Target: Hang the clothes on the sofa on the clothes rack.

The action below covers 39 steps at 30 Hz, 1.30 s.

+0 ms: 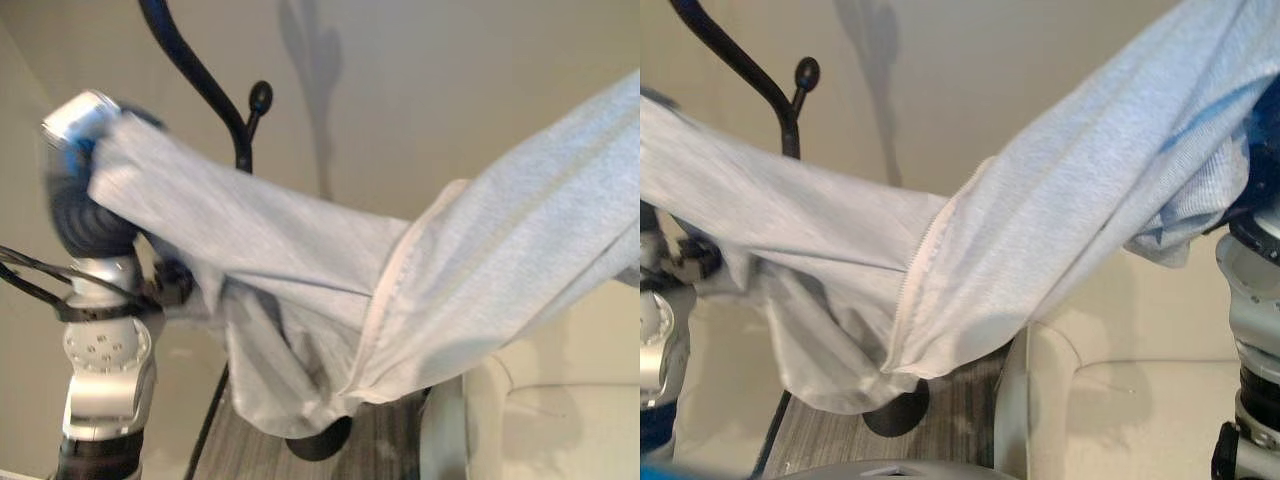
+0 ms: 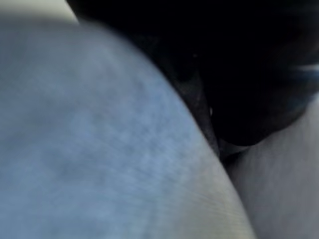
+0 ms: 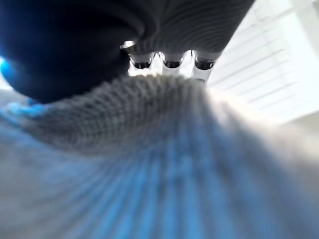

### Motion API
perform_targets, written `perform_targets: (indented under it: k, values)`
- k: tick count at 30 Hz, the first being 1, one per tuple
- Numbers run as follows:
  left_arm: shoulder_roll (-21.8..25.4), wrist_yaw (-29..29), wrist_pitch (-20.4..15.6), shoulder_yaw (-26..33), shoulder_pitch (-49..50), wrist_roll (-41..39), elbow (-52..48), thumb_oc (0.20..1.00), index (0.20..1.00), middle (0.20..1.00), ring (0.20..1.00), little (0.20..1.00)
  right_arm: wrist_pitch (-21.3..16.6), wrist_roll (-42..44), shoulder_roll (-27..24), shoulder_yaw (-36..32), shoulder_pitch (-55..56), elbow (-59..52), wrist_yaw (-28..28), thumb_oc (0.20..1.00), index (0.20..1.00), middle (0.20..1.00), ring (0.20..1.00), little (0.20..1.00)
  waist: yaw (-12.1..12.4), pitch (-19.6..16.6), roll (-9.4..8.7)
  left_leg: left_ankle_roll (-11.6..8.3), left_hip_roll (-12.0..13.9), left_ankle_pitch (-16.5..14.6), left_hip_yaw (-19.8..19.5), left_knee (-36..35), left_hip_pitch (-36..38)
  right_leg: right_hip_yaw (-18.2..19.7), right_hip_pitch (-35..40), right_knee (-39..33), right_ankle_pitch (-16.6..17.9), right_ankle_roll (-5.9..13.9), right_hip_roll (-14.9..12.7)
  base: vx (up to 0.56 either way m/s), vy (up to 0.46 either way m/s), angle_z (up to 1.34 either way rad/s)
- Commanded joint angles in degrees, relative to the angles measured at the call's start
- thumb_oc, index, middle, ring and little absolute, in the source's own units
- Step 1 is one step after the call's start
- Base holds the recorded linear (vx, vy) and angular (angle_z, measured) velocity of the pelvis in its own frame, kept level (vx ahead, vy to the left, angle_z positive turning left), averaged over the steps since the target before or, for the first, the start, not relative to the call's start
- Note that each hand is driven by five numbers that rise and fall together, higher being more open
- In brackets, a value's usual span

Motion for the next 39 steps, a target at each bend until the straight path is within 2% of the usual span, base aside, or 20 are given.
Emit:
perform_targets:
  k: [1,3,6,7,8,11,15,16,18,19,28,36,39]
  values:
    - [3.7,6.7,0.6,-2.1,-1.4,9.7,3.8,0.2,0.2,0.2,0.2,0.2,0.5,1.4,-2.7,2.2,-0.8,2.2,0.9,0.2,0.2,0.2,0.2,0.2,1.2,-6.0,-2.25,-4.22,3.0,9.6,-0.1,-1.9,-8.8,-1.2,1.8,4.8,-8.2,1.29,1.4,0.02,0.008,-0.04]
    - [7.5,9.2,4.1,-3.7,-7.9,19.5,8.2,0.2,0.2,0.2,0.2,0.2,0.1,2.1,-3.4,6.2,-4.1,3.9,1.6,0.2,0.2,0.2,0.2,0.2,1.1,-6.5,-2.09,-4.38,2.9,8.9,0.0,-2.0,-8.5,-1.2,2.0,4.7,-8.5,1.47,1.0,0.03,0.007,-0.01]
    - [12.0,11.6,7.5,-6.5,-14.0,27.9,16.4,0.2,0.2,0.2,0.2,0.2,-0.2,2.6,-4.2,10.6,-8.2,7.7,1.8,0.2,0.2,0.2,0.2,0.2,0.9,-6.4,-1.7,-4.29,3.1,9.3,0.3,-2.0,-8.6,-1.1,1.7,4.9,-8.1,1.67,0.9,0.0,0.017,-0.04]
    - [12.2,12.2,7.3,-7.0,-14.8,28.2,17.4,0.2,0.2,0.2,0.2,0.2,-0.3,2.6,-4.2,11.2,-9.0,8.3,1.6,0.2,0.2,0.2,0.2,0.2,0.7,-6.4,-1.84,-4.38,2.9,8.7,0.3,-2.0,-8.4,-1.1,1.8,4.8,-8.4,1.67,0.8,0.01,0.025,-0.08]
    - [15.7,14.0,9.8,-8.8,-17.4,32.4,22.8,0.2,0.2,0.2,0.2,0.2,-0.4,2.9,-4.6,13.7,-10.8,10.6,1.7,0.2,0.2,0.2,0.2,0.2,0.5,-6.6,-1.59,-4.39,2.9,8.5,0.3,-2.1,-8.3,-1.1,1.8,4.8,-8.4,1.83,0.6,0.05,0.027,-0.1]
    - [19.8,15.6,12.7,-11.2,-20.8,36.2,29.3,0.2,0.2,0.2,0.2,0.2,-0.4,3.5,-5.5,16.0,-12.8,13.8,1.2,0.2,0.2,0.2,0.2,0.2,0.2,-6.7,-1.25,-4.43,2.9,8.5,0.5,-2.1,-8.3,-1.2,1.6,4.9,-8.5,2.05,0.3,0.02,0.036,-0.07]
    - [23.8,17.9,16.0,-15.7,-26.4,36.9,37.2,0.2,0.2,0.2,0.2,0.2,0.2,5.0,-7.5,19.7,-16.8,19.0,0.5,0.2,0.2,0.2,0.2,0.2,0.0,-6.9,-1.19,-4.44,2.8,8.4,0.7,-2.2,-8.6,-1.3,1.4,4.9,-8.6,2.4,0.0,0.03,0.047,-0.03]
    - [25.0,18.5,18.0,-17.4,-28.6,37.2,40.9,0.2,0.2,0.2,0.2,0.2,0.6,5.6,-8.8,21.2,-18.6,21.7,0.2,0.2,0.2,0.2,0.2,0.2,0.1,-6.9,-1.25,-4.44,2.8,8.3,0.8,-2.2,-8.7,-1.5,1.4,4.7,-8.6,2.61,-0.3,0.03,0.062,0.0]
    - [26.3,18.8,18.6,-19.0,-30.0,38.4,42.6,0.2,0.2,0.2,0.2,0.2,0.7,5.6,-9.7,22.0,-19.8,23.3,-0.3,0.2,0.2,0.2,0.2,0.2,0.1,-6.9,-1.29,-4.39,2.7,8.2,0.7,-2.2,-8.8,-1.5,1.3,4.6,-8.5,2.72,-0.4,0.02,0.045,-0.01]
    - [27.3,18.8,20.6,-20.4,-31.0,39.7,44.9,0.2,0.2,0.2,0.2,0.2,1.0,5.7,-10.9,22.6,-20.8,25.0,-0.9,0.2,0.2,0.2,0.2,0.2,0.2,-6.9,-1.34,-4.32,2.6,8.1,0.9,-2.2,-8.9,-1.8,1.4,4.5,-8.6,2.92,-0.7,0.03,0.044,-0.01]
    - [27.9,16.8,21.9,-25.6,-30.1,40.5,55.0,0.2,0.2,0.2,0.2,0.2,2.2,6.6,-14.4,21.6,-19.3,28.9,-1.8,0.2,0.2,0.2,0.2,0.2,-0.2,-6.8,-1.26,-3.79,1.4,7.3,1.1,-2.3,-9.5,-2.4,1.0,4.1,-8.4,3.92,-2.3,0.03,0.045,0.04]
    - [29.3,17.1,23.0,-22.8,-25.4,40.3,56.7,0.2,0.2,0.2,0.2,0.2,2.3,6.8,-15.7,19.7,-15.2,31.0,-1.9,0.2,0.2,0.2,0.2,0.2,0.2,-6.7,-1.83,-3.19,0.9,6.7,1.6,-2.3,-9.5,-2.1,0.9,3.2,-8.1,4.48,-3.3,0.02,0.023,-0.02]
    - [29.1,17.1,23.0,-21.1,-22.4,40.1,57.0,0.2,0.2,0.2,0.2,0.2,1.2,7.4,-14.4,19.7,-13.8,29.3,-0.5,0.2,0.2,0.2,0.2,0.2,0.4,-6.7,-2.16,-3.05,0.9,6.5,2.0,-2.3,-9.5,-2.1,0.8,3.0,-8.0,4.55,-3.6,0.02,0.015,-0.01]
